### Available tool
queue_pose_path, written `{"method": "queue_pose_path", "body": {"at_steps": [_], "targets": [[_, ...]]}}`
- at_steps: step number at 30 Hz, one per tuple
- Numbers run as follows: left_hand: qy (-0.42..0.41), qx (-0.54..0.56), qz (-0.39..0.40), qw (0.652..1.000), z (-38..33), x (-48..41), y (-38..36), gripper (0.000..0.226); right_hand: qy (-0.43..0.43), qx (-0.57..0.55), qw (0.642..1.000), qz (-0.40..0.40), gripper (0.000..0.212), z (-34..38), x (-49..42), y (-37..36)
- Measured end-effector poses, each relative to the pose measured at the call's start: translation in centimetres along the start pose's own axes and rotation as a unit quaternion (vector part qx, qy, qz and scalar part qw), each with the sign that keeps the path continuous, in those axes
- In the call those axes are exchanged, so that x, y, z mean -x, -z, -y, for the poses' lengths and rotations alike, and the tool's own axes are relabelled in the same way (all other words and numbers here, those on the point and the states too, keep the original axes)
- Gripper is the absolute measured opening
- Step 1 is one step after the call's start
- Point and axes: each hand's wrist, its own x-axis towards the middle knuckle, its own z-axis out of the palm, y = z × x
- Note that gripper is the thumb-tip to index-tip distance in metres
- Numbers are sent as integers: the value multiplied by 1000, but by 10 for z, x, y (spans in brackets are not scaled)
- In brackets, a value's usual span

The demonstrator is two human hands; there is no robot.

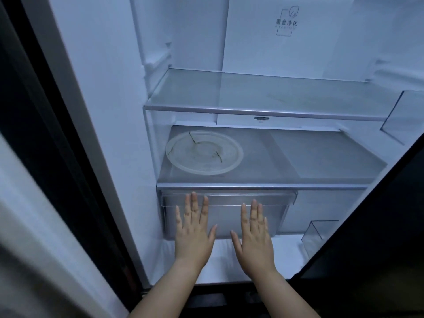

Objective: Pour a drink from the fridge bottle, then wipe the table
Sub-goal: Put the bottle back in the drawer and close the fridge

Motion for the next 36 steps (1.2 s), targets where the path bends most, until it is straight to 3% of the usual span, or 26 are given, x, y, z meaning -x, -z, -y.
{"method": "queue_pose_path", "body": {"at_steps": [8,13,16,20,25,28,30,33,36], "targets": [[75,59,66,993,-15,-7,9,72,30,-8,999,39,72,-8,-6,16],[93,153,101,979,-22,13,50,72,48,-44,989,131,64,7,14,51],[112,265,82,954,-20,46,93,54,84,-54,984,146,53,21,42,70],[93,308,30,946,-18,114,144,39,111,-108,980,128,46,33,84,87],[117,187,4,975,10,225,189,38,185,-179,962,92,39,63,156,102],[201,123,9,972,25,294,208,54,271,-191,940,81,38,88,198,107],[243,61,49,967,21,332,224,63,309,-206,925,76,41,107,221,113],[283,23,130,950,24,377,242,57,360,-200,907,84,47,135,254,117],[304,13,138,943,28,406,254,58,387,-179,894,139,56,158,282,122]]}}
